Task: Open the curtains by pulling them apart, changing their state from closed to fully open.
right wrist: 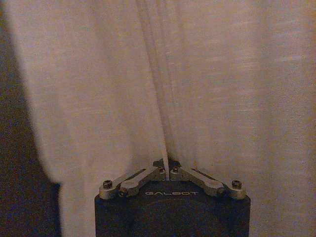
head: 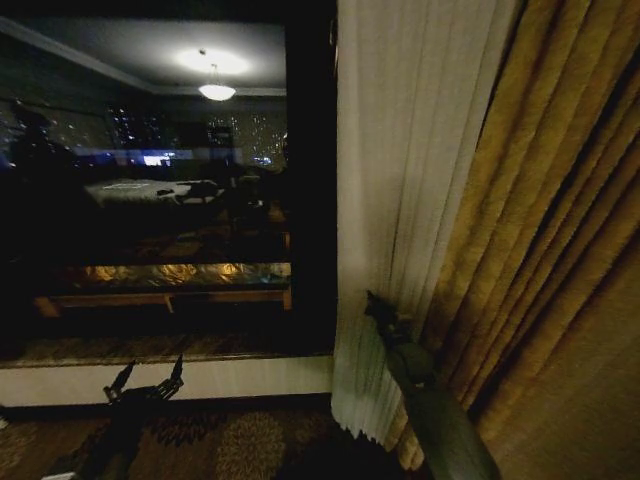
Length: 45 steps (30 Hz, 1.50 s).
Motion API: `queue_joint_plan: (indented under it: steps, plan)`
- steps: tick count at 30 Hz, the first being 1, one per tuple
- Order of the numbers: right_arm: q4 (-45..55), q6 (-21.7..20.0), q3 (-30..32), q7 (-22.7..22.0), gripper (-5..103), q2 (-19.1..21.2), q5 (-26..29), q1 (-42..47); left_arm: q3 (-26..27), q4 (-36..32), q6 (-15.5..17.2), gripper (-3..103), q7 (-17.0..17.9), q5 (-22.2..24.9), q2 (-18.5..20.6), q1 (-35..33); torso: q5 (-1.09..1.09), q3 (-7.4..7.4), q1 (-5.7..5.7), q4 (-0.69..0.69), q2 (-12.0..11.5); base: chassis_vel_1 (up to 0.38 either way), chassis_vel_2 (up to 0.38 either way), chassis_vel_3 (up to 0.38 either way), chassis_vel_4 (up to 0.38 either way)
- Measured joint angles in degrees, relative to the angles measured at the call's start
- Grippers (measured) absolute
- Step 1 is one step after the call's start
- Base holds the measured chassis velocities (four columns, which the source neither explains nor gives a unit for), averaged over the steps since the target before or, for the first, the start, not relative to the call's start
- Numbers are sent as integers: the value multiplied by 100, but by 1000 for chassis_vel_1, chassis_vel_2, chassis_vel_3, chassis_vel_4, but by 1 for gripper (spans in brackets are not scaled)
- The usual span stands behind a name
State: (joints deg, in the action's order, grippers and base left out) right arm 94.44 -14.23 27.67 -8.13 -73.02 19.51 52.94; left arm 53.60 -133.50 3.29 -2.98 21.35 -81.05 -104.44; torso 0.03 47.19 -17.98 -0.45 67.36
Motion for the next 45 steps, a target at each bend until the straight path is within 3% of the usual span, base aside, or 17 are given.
queue_joint_plan:
  steps: [11, 24, 28, 32, 38, 42, 44, 45]
  plan:
    - [-353, 12, 871, -229, 0, 266, 138, -114, -55, -35, 12, 100, 1, -21, -52, 32, 0, 0, 0, 1, 0, 0, 0, 0, 0]
    - [-1173, 62, 1282, -802, 0, 399, -41, -691, 33, -129, -62, 100, 1, -18, -160, -102, -1, 0, 0, 2, 0, 0, 0, 0, 0]
    - [-1182, 68, 1306, -784, 0, 437, -45, -637, 39, -143, -58, 100, 2, -18, -161, -88, -4, 0, 0, 2, 0, 0, 0, 0, 0]
    - [-795, 17, 1233, -464, -1, 424, -30, -328, 36, -167, -41, 100, 3, -19, -166, -85, -1, 1, 0, -1, 0, 0, 0, 0, 0]
    - [334, -237, 864, -303, 26, 364, 131, 405, -12, -176, 23, 100, 21, -47, -164, -10, -2, 0, 0, 2, 0, 0, 0, 0, 0]
    - [1212, -448, 669, -168, 37, 362, 176, 1036, -49, -176, 142, 100, 61, -64, -167, 114, -3, 0, 0, 0, 0, 0, 0, 0, 0]
    - [1427, -479, 629, -130, 37, 356, 171, 1216, -57, -176, 172, 100, 64, -68, -167, 141, -3, 0, 0, 0, 0, 0, 0, 0, 0]
    - [1642, -500, 594, -101, 49, 346, 149, 1406, -66, -176, 211, 100, 69, -69, -162, 170, -3, 0, 0, 0, 0, 0, 0, 0, 0]
